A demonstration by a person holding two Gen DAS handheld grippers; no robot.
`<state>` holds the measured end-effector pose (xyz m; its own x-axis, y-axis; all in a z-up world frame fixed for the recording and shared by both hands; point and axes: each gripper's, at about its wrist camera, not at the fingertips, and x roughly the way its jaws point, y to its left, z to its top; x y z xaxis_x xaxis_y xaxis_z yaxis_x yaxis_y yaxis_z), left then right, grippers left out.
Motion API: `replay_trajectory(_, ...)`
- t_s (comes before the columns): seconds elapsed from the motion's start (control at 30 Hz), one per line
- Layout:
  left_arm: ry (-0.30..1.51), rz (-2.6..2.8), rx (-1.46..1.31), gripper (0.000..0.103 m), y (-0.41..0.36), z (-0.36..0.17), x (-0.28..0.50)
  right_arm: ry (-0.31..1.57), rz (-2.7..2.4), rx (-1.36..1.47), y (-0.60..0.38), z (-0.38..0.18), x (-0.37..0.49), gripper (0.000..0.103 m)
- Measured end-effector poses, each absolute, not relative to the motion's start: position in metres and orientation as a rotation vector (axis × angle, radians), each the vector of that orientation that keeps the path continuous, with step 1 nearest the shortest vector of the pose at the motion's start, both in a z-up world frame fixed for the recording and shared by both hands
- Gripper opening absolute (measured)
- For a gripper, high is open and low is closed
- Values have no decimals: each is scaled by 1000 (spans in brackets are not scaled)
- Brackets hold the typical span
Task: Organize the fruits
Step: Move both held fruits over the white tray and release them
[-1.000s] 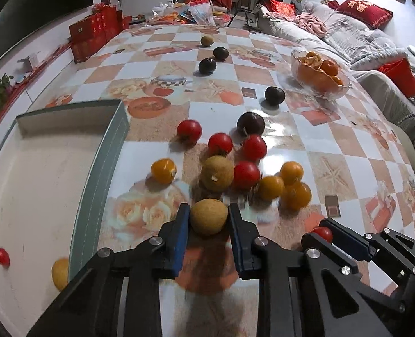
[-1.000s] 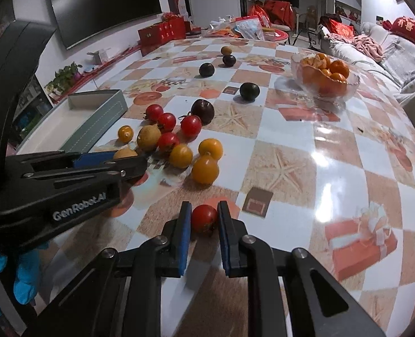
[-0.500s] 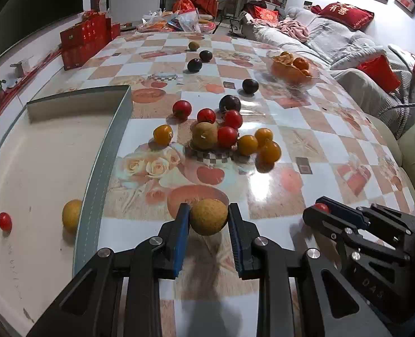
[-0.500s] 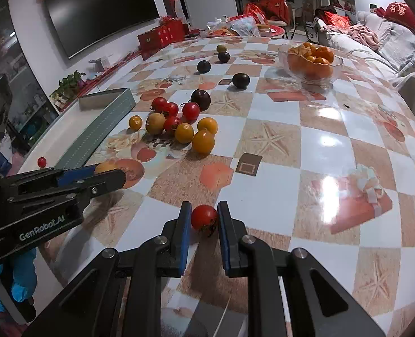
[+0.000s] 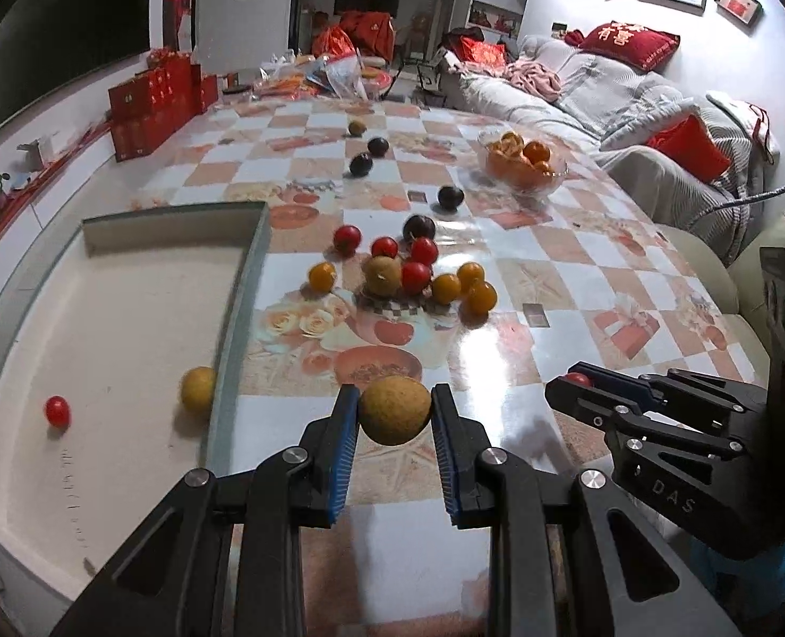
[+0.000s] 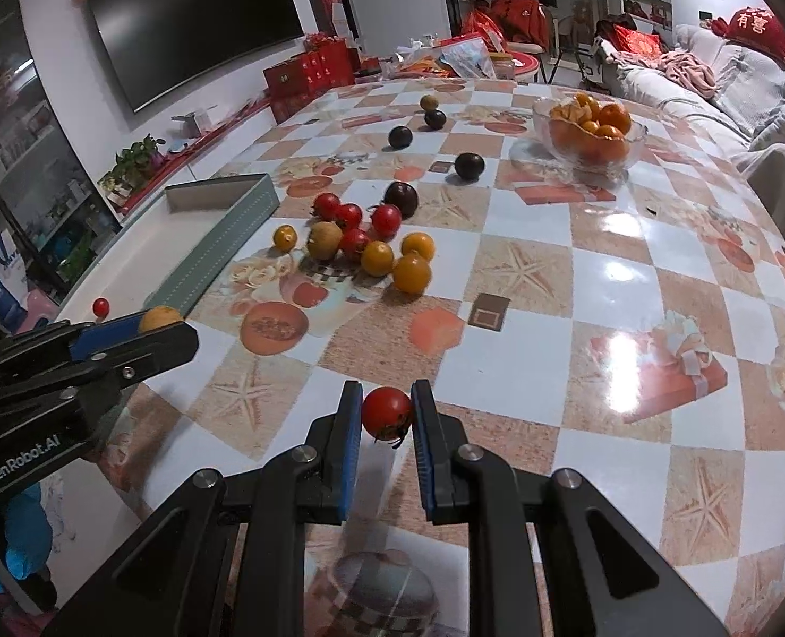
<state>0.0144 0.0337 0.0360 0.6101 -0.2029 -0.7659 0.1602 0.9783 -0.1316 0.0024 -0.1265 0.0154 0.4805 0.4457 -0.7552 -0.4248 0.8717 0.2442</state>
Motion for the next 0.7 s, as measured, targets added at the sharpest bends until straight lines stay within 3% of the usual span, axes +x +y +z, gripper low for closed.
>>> replay_trajectory(0.7, 846, -7, -111, 29, 151, 38, -17, 894, 708, -47, -19, 50, -19, 20)
